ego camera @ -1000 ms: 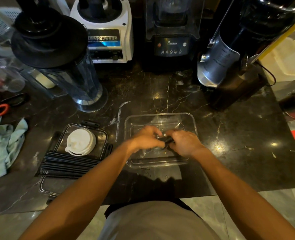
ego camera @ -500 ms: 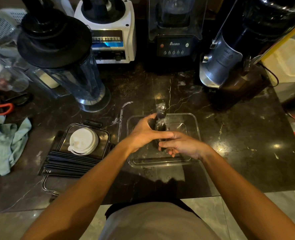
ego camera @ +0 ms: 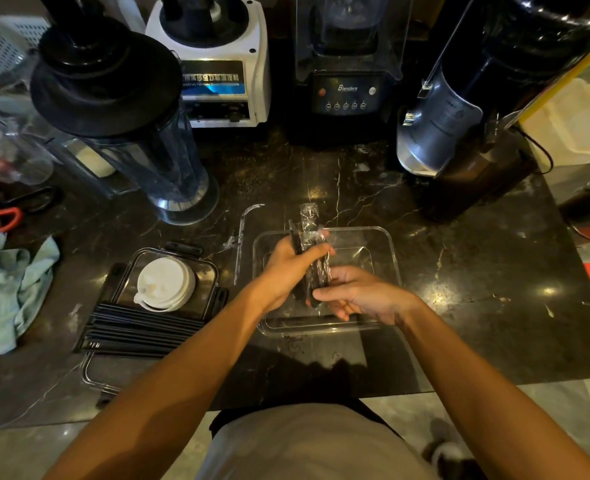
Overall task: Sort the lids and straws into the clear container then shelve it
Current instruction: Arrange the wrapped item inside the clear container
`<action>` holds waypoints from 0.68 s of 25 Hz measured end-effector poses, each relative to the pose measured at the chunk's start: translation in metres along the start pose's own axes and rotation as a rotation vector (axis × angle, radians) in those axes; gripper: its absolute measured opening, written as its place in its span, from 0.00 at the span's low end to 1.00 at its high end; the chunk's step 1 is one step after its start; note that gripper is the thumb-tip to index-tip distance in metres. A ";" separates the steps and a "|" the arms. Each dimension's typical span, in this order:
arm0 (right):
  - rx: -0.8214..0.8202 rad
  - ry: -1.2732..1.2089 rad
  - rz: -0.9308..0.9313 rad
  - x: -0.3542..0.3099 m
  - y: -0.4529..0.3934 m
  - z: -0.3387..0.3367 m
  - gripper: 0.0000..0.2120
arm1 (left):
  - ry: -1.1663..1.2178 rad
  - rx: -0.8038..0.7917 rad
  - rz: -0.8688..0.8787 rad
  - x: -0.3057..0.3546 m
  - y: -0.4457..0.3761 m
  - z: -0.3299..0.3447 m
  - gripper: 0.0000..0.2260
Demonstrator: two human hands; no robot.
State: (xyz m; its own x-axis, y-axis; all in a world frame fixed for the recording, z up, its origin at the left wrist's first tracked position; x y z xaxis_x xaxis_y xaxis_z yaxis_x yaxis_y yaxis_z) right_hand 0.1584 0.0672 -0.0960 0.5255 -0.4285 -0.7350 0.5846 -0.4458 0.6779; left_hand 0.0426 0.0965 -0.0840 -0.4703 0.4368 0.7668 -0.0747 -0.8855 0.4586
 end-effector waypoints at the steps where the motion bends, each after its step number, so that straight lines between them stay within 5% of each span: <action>1: 0.027 0.035 0.006 -0.001 0.004 -0.004 0.10 | 0.120 0.012 -0.031 -0.001 -0.001 -0.001 0.13; 4: 0.209 0.110 0.010 -0.002 0.015 -0.021 0.18 | 0.455 0.064 -0.061 0.006 -0.002 -0.004 0.15; 8: 0.481 -0.388 -0.028 0.010 0.010 -0.028 0.28 | 0.657 0.099 -0.097 0.011 -0.004 -0.001 0.19; 13: 0.361 -1.117 -0.034 0.002 -0.010 0.002 0.35 | 0.715 0.082 -0.120 0.009 -0.001 0.014 0.13; 17: 0.544 -1.290 0.030 -0.006 -0.004 0.009 0.33 | 0.742 0.030 -0.175 -0.008 0.005 0.031 0.12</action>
State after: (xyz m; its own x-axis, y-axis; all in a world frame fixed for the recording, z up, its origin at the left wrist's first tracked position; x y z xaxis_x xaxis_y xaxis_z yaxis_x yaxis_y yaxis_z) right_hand 0.1475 0.0642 -0.0945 -0.5723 -0.7218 -0.3892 0.1171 -0.5417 0.8324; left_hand 0.0737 0.0936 -0.0738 -0.9225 0.3396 0.1835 -0.1833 -0.8038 0.5660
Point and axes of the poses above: each hand's wrist, its own y-axis away from the middle knuckle, its own z-axis out of the palm, x = y × z, the point moved 9 cm from there along -y, towards the middle knuckle, and after that the axes turned 14 degrees about y, right-handed, at the moved point
